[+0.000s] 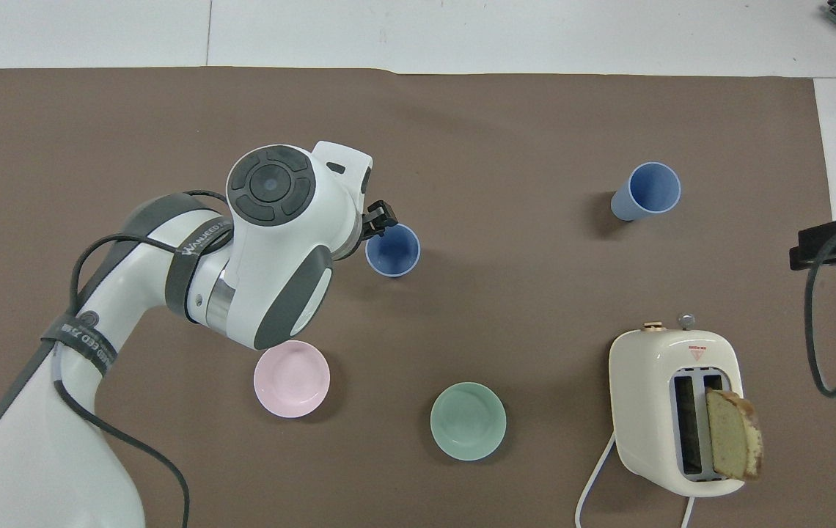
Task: Stack blue cups with both arms
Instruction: 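Release the cup and withdraw the left gripper to rest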
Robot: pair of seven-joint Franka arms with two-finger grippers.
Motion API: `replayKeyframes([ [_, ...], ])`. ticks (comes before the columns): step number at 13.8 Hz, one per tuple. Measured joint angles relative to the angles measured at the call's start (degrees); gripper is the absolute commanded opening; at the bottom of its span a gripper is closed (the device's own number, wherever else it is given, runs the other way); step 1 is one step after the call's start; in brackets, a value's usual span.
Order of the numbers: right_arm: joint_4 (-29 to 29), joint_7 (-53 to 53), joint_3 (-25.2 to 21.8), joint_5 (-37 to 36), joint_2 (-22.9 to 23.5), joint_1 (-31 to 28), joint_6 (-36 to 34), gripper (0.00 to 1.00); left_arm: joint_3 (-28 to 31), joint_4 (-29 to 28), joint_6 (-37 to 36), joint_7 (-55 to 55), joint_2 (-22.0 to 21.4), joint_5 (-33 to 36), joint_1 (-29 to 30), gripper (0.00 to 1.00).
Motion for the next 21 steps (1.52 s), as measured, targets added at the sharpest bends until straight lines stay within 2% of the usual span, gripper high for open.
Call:
replayKeyframes([
  [5,0.0,0.0,-0.01,0.0,0.0,0.0,0.0,1.0,0.27,-0.1,-9.18,15.86,-6.08,-0.03,9.1,1.0],
  [12,-0.01,0.0,-0.09,0.0,0.02,-0.02,0.78,1.0,0.38,-0.39,-13.55,38.22,-6.76,-0.03,20.59,1.0],
  [16,-0.01,0.0,-0.08,-0.02,0.68,-0.03,2.37,1.0,0.45,-0.13,-14.75,47.79,-7.57,-0.04,23.17,1.0],
  [21,-0.08,0.0,0.27,-0.02,3.93,0.05,8.24,1.0,0.38,3.83,-20.58,49.92,-11.23,-0.02,23.29,1.0],
])
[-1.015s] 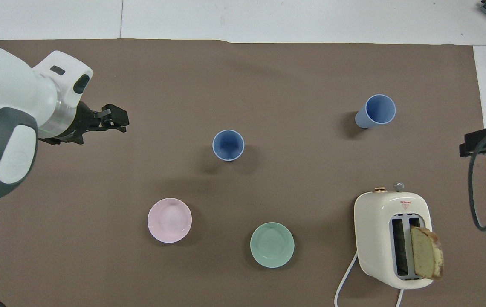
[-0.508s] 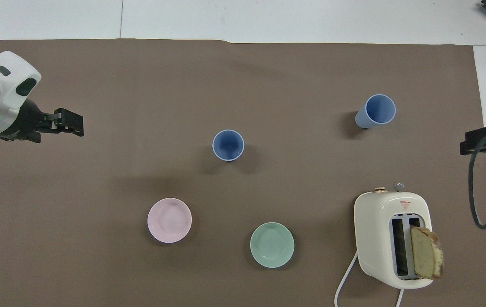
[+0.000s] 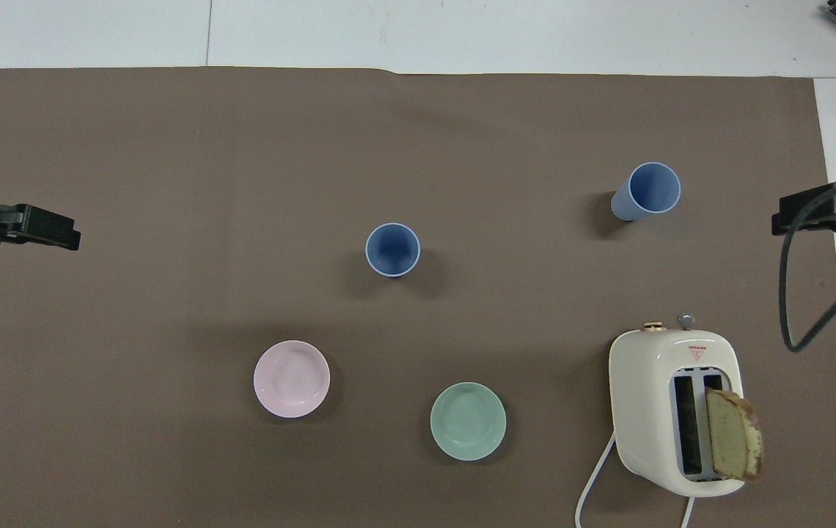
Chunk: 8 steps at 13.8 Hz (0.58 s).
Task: Stack blue cups with both arms
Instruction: 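Release the cup and withdraw the left gripper to rest, then reach the right gripper to the far blue cup and grasp it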
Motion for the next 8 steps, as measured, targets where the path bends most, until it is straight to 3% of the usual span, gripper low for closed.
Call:
replayKeyframes([
  [8,-0.81,-4.04,-0.33,-0.03,14.42,-1.16,18.72,1.0,-0.81,6.34,-11.95,0.18,-3.32,0.01,-0.02,1.0],
])
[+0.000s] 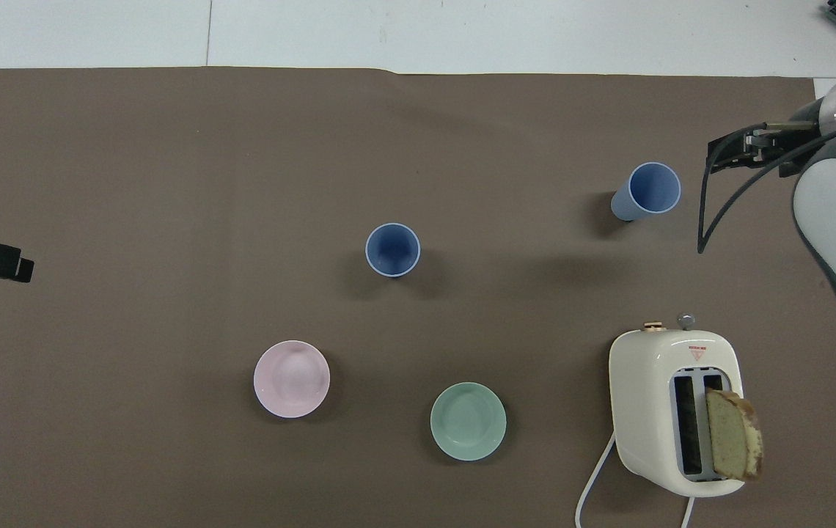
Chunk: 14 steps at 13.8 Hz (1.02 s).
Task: Stack blue cups with both arms
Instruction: 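Reach the right gripper to the far blue cup and grasp it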
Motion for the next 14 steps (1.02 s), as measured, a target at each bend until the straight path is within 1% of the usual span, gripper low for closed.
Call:
replayKeyframes([
  [2,-1.55,-1.39,-0.03,0.0,2.36,-0.38,4.08,1.0,-0.17,0.0,-0.81,0.0,-1.07,0.0,0.0,1.0],
  [4,-3.53,-1.56,-0.05,-0.01,3.67,-0.39,7.61,1.0,-0.17,-0.12,-1.17,0.0,-1.68,0.0,0.0,1.0],
  [10,-7.22,-1.56,-0.02,-0.02,5.66,-0.37,10.7,1.0,0.39,-0.21,-1.26,0.0,-1.81,0.0,0.04,1.0],
  [14,-8.14,-1.56,-0.03,-0.05,7.5,-0.37,12.32,1.0,0.51,-0.21,-1.28,0.0,-1.81,0.0,0.06,1.0],
])
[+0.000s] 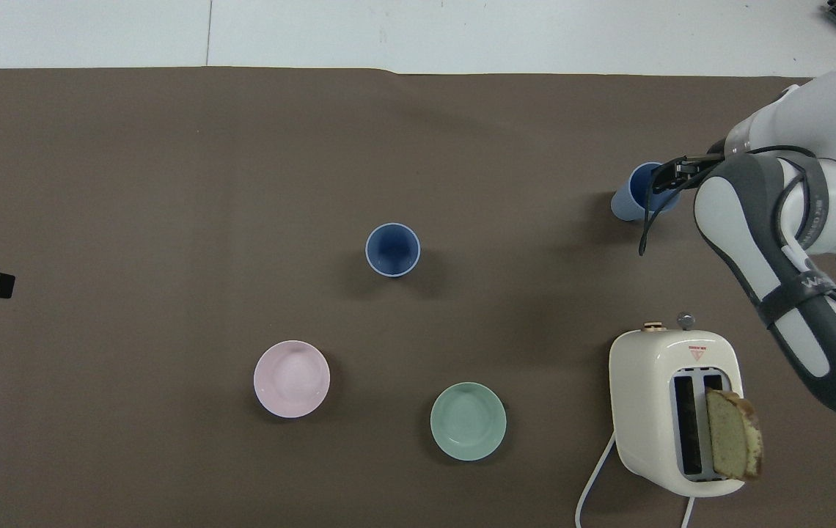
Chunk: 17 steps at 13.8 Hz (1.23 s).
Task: Stack blue cups with both arms
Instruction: 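Reach the right gripper to the far blue cup and grasp it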
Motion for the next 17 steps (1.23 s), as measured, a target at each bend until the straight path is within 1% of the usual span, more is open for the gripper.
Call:
replayKeyframes([
  [2,-0.01,0.0,-0.05,-0.02,1.2,-0.02,0.92,1.0,0.0,0.0,0.0,0.0,0.0,0.0,0.0,1.0],
  [5,0.02,-0.01,-0.06,-0.03,1.38,-0.02,0.93,1.0,-0.02,0.0,-0.01,0.0,0.0,0.0,0.0,1.0],
  [6,0.02,-0.01,-0.06,-0.03,1.38,-0.02,0.93,0.98,-0.02,0.0,-0.01,0.0,0.0,0.0,0.0,1.0],
  [8,0.03,-0.03,-0.06,-0.03,1.38,-0.01,0.92,0.6,-0.02,0.0,-0.02,0.0,0.0,0.0,0.0,1.0],
  [10,0.04,-0.5,-0.05,-0.03,1.38,-0.01,0.92,0.18,-0.02,0.0,-0.02,0.0,0.0,0.0,0.0,1.0],
  [11,0.07,-1.15,-0.05,-0.03,1.38,-0.01,0.92,0.0,-0.02,0.0,-0.02,0.0,0.0,0.0,0.0,1.0],
  [17,0.67,-2.0,0.18,0.02,0.7,0.06,0.92,0.0,-0.01,0.0,-0.03,0.0,0.0,0.0,0.0,1.0],
])
